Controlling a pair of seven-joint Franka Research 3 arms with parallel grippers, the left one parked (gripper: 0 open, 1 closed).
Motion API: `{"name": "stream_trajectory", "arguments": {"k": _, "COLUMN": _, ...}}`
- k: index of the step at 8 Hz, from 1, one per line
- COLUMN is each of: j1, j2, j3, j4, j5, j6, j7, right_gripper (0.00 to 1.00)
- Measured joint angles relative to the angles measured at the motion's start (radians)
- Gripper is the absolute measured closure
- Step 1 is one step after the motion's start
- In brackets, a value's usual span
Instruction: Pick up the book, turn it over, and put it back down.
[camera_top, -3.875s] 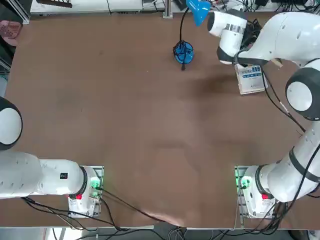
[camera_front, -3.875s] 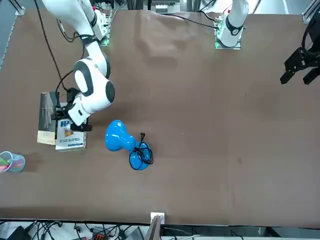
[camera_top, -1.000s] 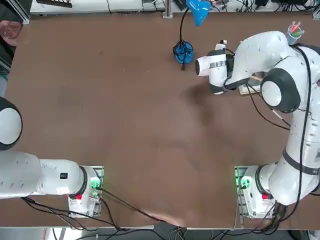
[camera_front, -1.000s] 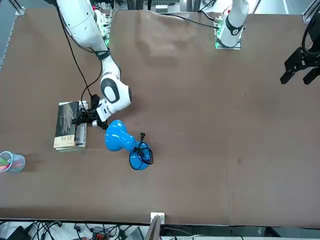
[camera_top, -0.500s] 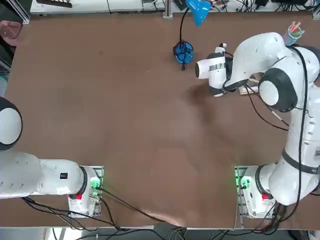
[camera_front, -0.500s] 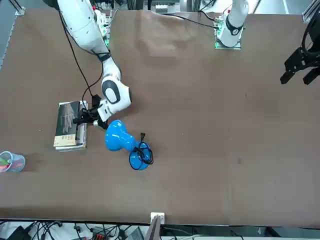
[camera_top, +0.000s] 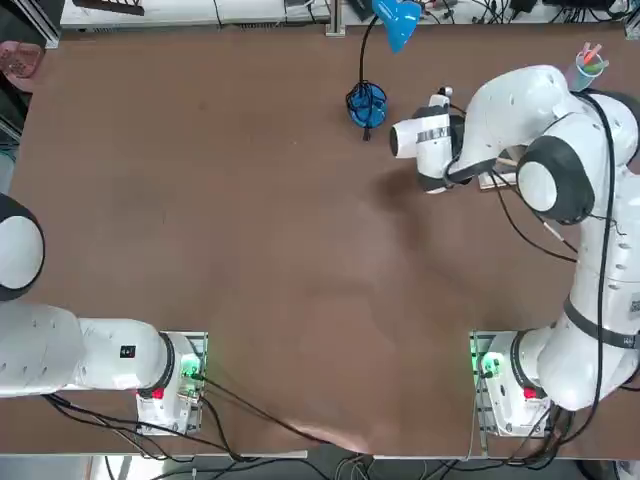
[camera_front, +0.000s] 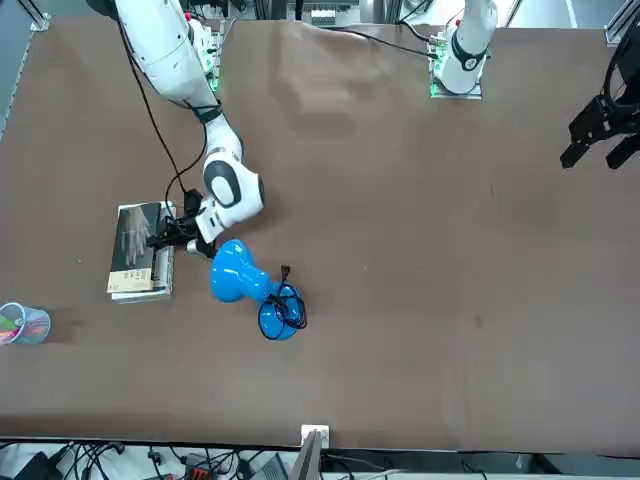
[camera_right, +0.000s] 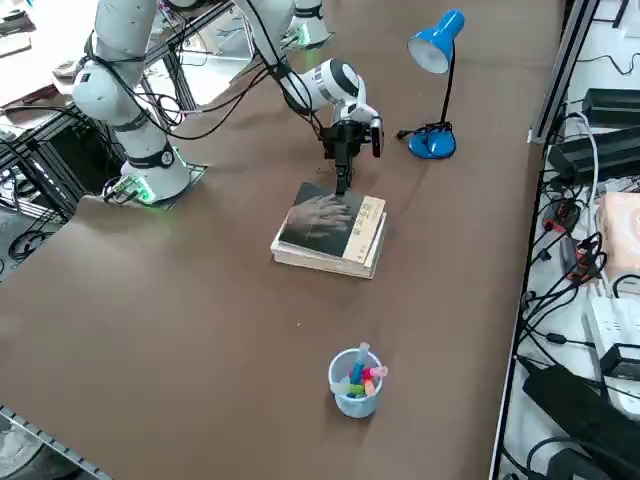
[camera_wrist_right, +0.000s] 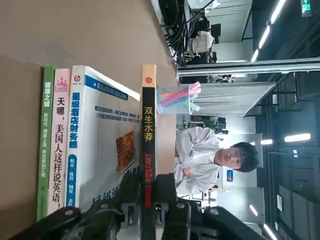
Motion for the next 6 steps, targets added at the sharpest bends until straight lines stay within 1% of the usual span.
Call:
{"name": "stream_trajectory", "arguments": {"k": 3, "j1": 0.017, "j2": 0.016, "j3": 0.000, "j4": -0.003, "j5": -0.020, "j6": -0.002, "j7": 0.034, "right_gripper": 0.90}}
{"name": "stream_trajectory", "arguments": {"k": 6, "j1": 0.018, "j2": 0.031, "j3": 0.000, "j4": -0.012, "j5": -0.045, "j6": -0.006, "j7": 0.058, "right_gripper": 0.90}}
